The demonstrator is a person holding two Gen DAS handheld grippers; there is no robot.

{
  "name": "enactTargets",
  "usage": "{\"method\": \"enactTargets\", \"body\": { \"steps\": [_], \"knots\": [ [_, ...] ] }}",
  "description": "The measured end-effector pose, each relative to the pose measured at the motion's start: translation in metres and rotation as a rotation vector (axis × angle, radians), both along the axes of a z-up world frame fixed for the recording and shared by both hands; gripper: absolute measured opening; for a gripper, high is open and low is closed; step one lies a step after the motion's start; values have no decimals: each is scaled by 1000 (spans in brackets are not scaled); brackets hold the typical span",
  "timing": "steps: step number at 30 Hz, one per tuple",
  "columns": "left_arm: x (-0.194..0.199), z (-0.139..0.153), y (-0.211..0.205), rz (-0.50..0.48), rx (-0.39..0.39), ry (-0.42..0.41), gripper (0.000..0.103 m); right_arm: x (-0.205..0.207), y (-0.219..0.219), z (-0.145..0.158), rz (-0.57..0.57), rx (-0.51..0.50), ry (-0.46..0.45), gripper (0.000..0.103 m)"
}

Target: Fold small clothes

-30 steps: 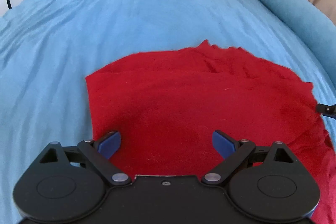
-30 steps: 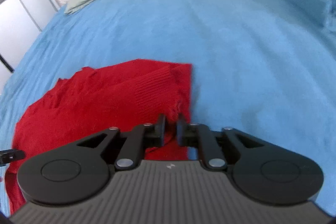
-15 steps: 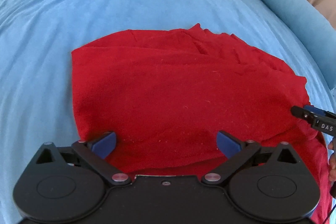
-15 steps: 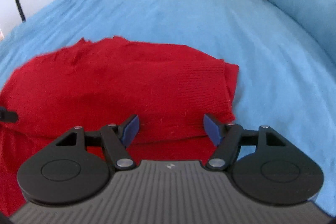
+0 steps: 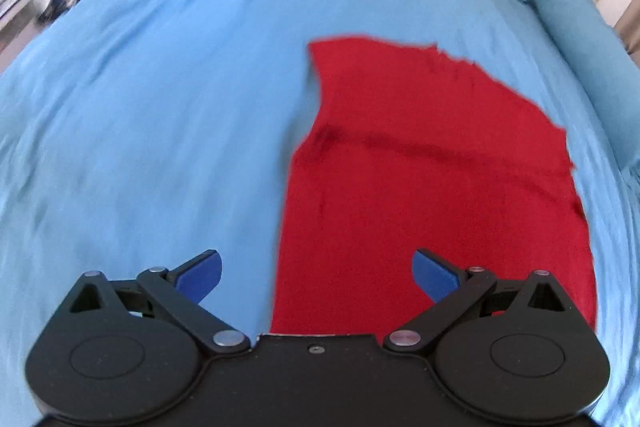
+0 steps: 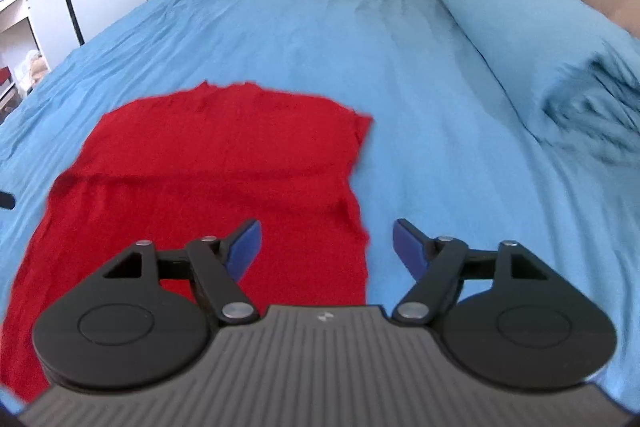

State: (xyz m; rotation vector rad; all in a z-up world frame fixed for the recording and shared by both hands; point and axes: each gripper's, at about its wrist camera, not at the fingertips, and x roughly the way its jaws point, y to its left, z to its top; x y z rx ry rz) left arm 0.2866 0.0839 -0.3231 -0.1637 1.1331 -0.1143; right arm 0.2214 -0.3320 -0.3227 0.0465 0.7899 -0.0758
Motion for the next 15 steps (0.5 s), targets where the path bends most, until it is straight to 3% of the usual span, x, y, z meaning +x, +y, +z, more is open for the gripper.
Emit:
{"method": "enactTargets", "body": {
  "steps": [1, 7, 12, 15],
  "knots": [
    [-16, 2, 2, 6, -11, 22, 103, -15, 1, 1, -8, 5, 5, 103],
    [-97, -23, 6, 12, 67, 93, 103, -92, 20, -22, -22, -38, 56, 103],
    [-127, -49, 3, -19, -22, 100, 101, -124, 25, -55, -21, -12, 122, 103],
    [-134, -61, 0, -32, -72, 101, 92, -139, 25, -68, -24, 27, 136, 103]
  ]
}}
